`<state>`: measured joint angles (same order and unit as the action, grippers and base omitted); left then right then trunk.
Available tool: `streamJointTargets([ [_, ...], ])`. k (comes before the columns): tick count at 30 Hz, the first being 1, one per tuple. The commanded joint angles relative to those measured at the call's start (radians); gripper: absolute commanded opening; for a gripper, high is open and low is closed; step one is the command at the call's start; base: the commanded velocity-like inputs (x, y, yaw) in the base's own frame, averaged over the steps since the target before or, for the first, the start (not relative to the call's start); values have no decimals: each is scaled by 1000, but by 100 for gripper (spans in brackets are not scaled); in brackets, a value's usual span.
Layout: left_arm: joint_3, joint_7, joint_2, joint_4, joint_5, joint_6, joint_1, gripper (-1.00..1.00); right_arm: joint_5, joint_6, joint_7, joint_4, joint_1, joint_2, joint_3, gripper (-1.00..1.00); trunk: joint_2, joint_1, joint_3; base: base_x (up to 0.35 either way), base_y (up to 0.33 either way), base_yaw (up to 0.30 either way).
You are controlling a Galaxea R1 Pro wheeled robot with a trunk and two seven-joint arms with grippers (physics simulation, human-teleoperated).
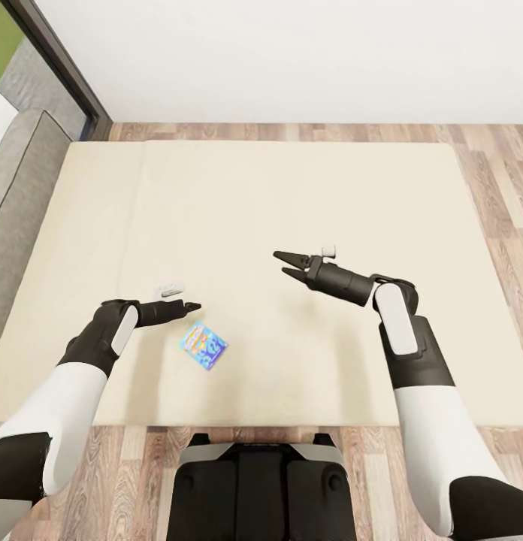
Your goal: Put all the toys in the child's room - the three board games (two on the bed and one on the table), the two jigsaw puzzles on the table, and the tennis ball on the table - inside the toy box on the table in the child's room.
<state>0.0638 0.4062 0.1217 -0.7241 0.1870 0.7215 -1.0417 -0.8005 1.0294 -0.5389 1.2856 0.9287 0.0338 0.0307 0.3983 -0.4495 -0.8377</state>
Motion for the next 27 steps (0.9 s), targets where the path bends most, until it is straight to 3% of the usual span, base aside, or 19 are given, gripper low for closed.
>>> streamJointTargets([
  [1, 2, 2, 0, 0, 4, 7, 0, 100, 6, 6, -3, -6, 1, 2, 3, 100, 2, 0, -3, 0, 0, 0],
  [7, 2, 2, 0, 17, 3, 7, 1, 100, 7, 6, 14, -25, 2, 3, 3, 100, 2, 0, -13, 0, 0, 0],
  [18, -6, 3, -1, 135, 0, -26, 2, 100, 7, 6, 21, -33, 2, 3, 3, 100, 2, 0, -31, 0, 0, 0],
  [27, -77, 3, -1, 170, 0, -48, 2, 100, 8, 6, 22, -34, 2, 5, 2, 100, 2, 0, -45, 0, 0, 0],
])
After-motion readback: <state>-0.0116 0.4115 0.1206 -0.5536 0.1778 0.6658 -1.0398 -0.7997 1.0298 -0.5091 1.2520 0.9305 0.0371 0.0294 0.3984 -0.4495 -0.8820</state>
